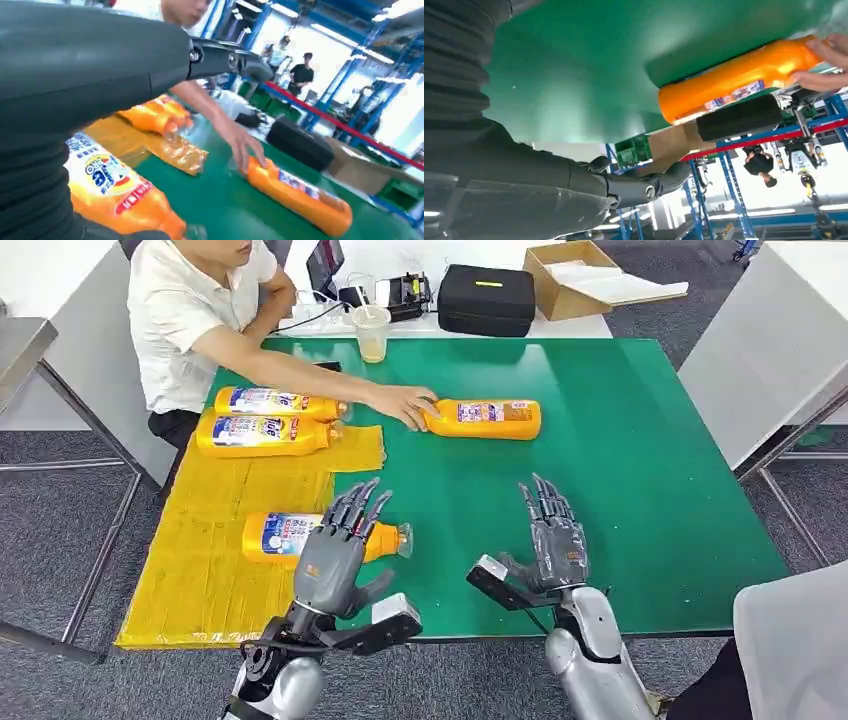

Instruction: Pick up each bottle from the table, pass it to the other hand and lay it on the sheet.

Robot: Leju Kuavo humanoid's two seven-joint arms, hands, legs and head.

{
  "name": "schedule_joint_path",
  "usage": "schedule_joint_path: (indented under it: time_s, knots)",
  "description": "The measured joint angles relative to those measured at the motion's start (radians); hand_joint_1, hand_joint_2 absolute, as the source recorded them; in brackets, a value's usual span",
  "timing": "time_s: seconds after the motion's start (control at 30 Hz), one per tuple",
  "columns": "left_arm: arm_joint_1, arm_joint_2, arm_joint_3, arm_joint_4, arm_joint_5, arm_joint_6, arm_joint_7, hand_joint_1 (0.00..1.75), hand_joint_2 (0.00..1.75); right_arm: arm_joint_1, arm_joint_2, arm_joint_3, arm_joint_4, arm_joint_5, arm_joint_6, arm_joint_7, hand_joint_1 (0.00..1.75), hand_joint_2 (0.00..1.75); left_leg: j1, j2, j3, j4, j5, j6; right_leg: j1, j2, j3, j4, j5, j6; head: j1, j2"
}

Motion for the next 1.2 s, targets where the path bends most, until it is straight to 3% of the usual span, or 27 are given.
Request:
schedule_joint_path:
  time_s: [0.43, 0.67, 1.2]
  knots:
    - [0.031, 0.011, -0.039, -0.072, 0.1, 0.005, -0.047, 0.0, 1.75, 0.016, -0.028, -0.041, -0.023, 0.043, 0.011, 0.036, 0.0, 1.75, 0.001, 0.0, 0.0, 0.0, 0.001, 0.0, 0.001, 0.0, 0.001, 0.0, 0.0, 0.0, 0.0, 0.0]
    - [0.062, 0.016, -0.04, -0.134, 0.236, -0.049, -0.077, 0.0, 1.75, 0.023, -0.072, -0.094, -0.02, 0.087, 0.048, 0.061, 0.0, 1.75, 0.0, 0.0, 0.0, 0.0, 0.001, 0.0, 0.0, 0.0, 0.0, 0.0, 0.0, 0.0, 0.0, 0.0]
    - [0.092, 0.015, -0.009, -0.151, 0.53, -0.196, -0.066, 0.0, 1.75, 0.014, -0.09, -0.145, 0.04, 0.159, 0.09, 0.105, 0.0, 1.75, 0.0, 0.0, 0.0, 0.0, 0.001, 0.0, 0.0, 0.0, 0.001, 0.0, 0.0, 0.0, 0.0, 0.0]
